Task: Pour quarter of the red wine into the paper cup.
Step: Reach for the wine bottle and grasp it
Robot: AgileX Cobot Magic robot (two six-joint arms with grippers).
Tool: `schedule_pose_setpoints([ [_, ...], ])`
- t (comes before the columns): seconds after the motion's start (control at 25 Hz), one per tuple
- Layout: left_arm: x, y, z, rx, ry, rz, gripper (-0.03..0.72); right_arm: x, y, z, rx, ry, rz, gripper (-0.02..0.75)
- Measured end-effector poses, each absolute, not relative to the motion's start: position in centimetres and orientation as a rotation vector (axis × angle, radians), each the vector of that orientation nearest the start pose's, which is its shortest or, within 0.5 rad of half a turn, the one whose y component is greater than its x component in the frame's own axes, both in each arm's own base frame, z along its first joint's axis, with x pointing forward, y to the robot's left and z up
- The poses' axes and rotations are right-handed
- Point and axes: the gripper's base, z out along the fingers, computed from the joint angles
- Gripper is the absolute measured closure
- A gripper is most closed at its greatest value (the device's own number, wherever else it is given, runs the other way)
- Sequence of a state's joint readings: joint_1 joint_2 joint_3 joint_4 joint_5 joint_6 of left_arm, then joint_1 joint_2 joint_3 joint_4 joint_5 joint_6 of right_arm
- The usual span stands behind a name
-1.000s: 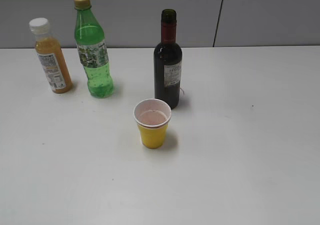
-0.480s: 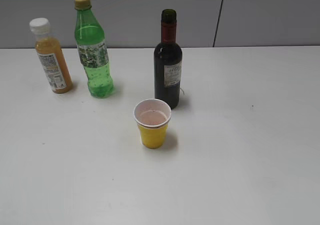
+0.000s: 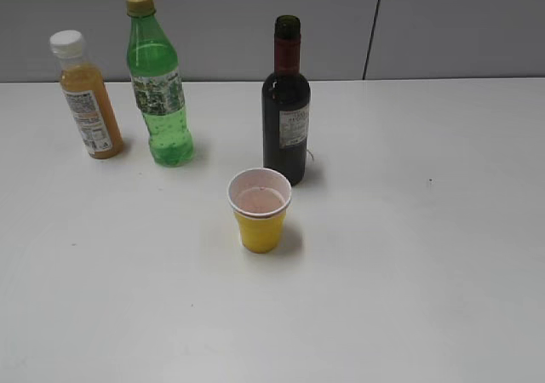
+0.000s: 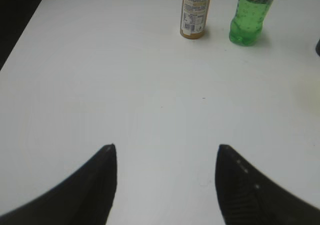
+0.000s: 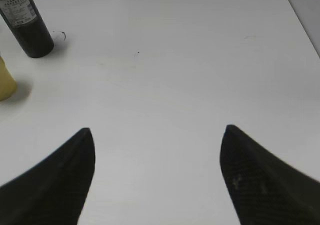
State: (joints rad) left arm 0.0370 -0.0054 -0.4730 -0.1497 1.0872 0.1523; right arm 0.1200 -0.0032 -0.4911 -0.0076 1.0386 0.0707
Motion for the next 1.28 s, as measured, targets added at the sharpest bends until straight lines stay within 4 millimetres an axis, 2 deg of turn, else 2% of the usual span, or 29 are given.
schedule_pose_setpoints([
  [1.28,-0.39,-1.26,26.84,0.128,2.079,-0.072,0.225,-0.34,-0.11,27.65,-0.049,2.03,0.111,0.147],
])
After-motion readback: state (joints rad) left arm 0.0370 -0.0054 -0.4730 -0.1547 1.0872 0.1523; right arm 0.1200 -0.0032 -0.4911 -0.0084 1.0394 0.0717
